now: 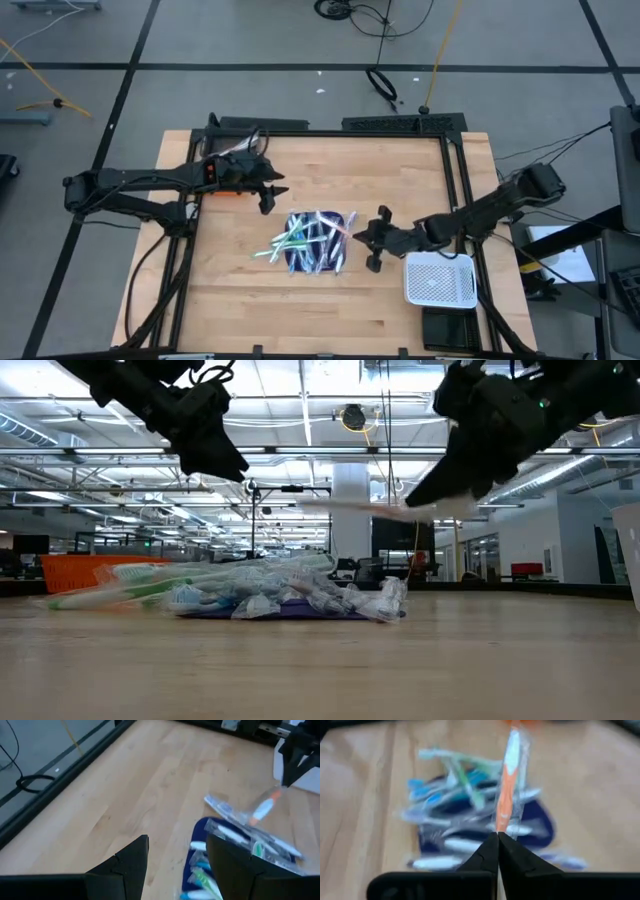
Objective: Pick & Place Toothbrushes
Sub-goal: Put the orange toothbrush into the transparent black bin
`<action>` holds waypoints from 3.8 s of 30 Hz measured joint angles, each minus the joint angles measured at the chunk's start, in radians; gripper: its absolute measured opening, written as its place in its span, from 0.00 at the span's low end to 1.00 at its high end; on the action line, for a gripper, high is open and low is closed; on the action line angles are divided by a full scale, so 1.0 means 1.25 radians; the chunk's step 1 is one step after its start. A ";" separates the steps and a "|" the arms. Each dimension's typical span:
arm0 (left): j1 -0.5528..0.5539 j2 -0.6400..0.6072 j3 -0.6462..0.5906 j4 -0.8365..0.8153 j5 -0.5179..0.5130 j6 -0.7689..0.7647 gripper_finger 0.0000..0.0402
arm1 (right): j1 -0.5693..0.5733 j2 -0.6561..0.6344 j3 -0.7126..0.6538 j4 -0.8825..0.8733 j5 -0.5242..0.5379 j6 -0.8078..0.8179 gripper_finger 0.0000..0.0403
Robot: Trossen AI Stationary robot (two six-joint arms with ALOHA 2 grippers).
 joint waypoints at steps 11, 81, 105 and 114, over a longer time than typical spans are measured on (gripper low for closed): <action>-0.046 0.000 0.000 0.151 0.001 -0.018 0.50 | -0.022 -0.062 0.000 0.168 0.118 -0.190 0.00; -0.140 0.315 0.000 0.922 -0.053 -0.037 0.23 | -0.089 -0.021 0.000 0.426 0.054 -0.360 0.00; -0.079 0.227 0.000 0.686 -0.033 -0.004 0.02 | -0.105 -0.021 0.000 0.369 0.098 -0.345 0.32; 0.004 0.028 0.000 0.291 -0.310 0.082 0.02 | -0.105 -0.021 0.000 0.349 0.097 -0.335 0.36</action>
